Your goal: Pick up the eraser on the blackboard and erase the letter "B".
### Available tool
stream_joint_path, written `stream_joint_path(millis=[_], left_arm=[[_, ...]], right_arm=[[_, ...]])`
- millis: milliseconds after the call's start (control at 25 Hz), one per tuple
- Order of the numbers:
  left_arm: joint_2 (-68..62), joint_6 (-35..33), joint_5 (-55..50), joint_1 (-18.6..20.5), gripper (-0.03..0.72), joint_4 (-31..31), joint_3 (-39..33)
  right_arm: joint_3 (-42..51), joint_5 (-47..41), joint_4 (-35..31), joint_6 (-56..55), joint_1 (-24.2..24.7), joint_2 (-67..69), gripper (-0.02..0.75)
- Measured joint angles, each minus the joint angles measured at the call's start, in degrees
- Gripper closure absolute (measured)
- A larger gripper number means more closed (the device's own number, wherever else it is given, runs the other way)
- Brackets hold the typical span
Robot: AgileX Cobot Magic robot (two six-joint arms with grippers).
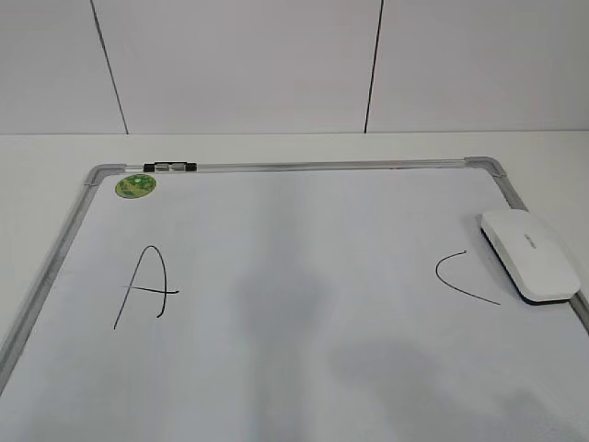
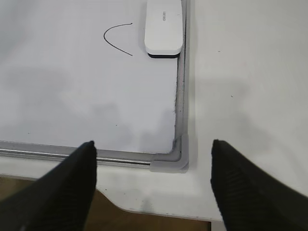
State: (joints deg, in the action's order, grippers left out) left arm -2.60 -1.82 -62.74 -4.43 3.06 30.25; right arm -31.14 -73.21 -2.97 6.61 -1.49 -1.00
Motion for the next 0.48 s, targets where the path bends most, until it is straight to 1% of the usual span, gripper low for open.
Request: stream_joint_path(millis=[120, 280, 480], left_arm=[[1.90, 0.00, -0.13, 0.00, 0.473, 0.41, -0.23], [1.90, 0.00, -0.35, 0.00, 0.473, 0.79, -0.25], [1.90, 0.00, -0.35, 0.00, 0.473, 0.99, -0.25]], right_arm=[[0.40, 1.10, 0.25, 0.02, 0.00, 0.00, 0.167], [2.37, 5.75, 0.71, 0.13, 0.00, 0.00, 0.167], [2.57, 6.42, 1.20, -0.31, 0.00, 0.00, 0.167]])
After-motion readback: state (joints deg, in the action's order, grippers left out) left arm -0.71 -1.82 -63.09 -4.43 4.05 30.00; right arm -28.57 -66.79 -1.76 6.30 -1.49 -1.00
